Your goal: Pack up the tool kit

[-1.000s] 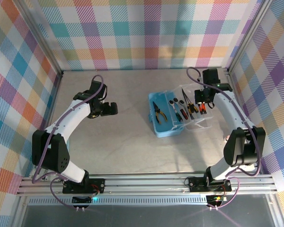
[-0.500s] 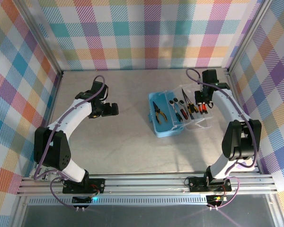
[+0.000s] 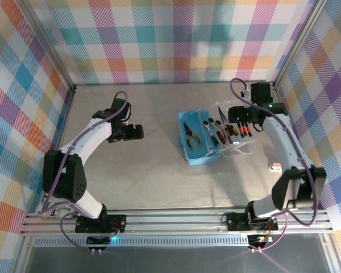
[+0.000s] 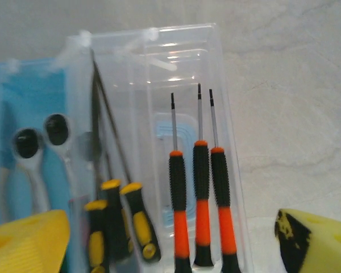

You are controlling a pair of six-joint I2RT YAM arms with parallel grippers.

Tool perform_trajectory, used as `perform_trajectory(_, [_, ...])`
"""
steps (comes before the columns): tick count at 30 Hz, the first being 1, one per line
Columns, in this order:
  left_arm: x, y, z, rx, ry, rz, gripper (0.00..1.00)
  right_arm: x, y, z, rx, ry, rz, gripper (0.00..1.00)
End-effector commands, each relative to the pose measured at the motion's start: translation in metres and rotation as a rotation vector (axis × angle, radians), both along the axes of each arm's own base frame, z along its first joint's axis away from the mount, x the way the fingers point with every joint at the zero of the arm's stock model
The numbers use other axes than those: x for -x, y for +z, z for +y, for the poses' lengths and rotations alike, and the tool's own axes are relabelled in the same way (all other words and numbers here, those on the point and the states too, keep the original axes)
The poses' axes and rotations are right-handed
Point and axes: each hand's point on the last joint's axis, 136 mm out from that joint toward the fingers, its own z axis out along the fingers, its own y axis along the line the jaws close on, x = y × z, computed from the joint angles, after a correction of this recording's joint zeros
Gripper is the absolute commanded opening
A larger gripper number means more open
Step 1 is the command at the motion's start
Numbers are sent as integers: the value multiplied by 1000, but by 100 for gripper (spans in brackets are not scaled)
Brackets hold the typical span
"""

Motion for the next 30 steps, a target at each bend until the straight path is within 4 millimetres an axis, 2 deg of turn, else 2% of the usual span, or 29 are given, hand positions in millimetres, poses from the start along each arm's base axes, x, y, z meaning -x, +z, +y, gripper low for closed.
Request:
perform_trajectory(1, [-9,4,-5,16,-12,-22,100,42,3,15,-158,-35,44,99])
perform_trajectory(4, [-9,4,-8,12,-25,-29,100,79,5,14,-233,-99,39,99])
perform_trajectory(7, [-9,1,-12,15,-41,-27,100,112,3,6,-267,-192,27,99])
perform_trajectory(11, [-11,-7,-20,19,-62,-11,100,132,-19,-8,-298,-325,61,99])
perform_trajectory(17, [-7,-15,-25,-5,-89,7,100,134,-71,-21,-511,-520,124,99])
perform_trajectory(21, [-5,-15,-23,-11,-93,3,100,131,-87,-41,-567,-623,117,85])
perform_trajectory(27, [-4,-19,-27,8,-95,1,100,114,-109,-54,-553,-662,157,58])
perform_trajectory(30, [-4,-19,-27,10,-97,3,100,108,-117,-62,-523,-686,158,52])
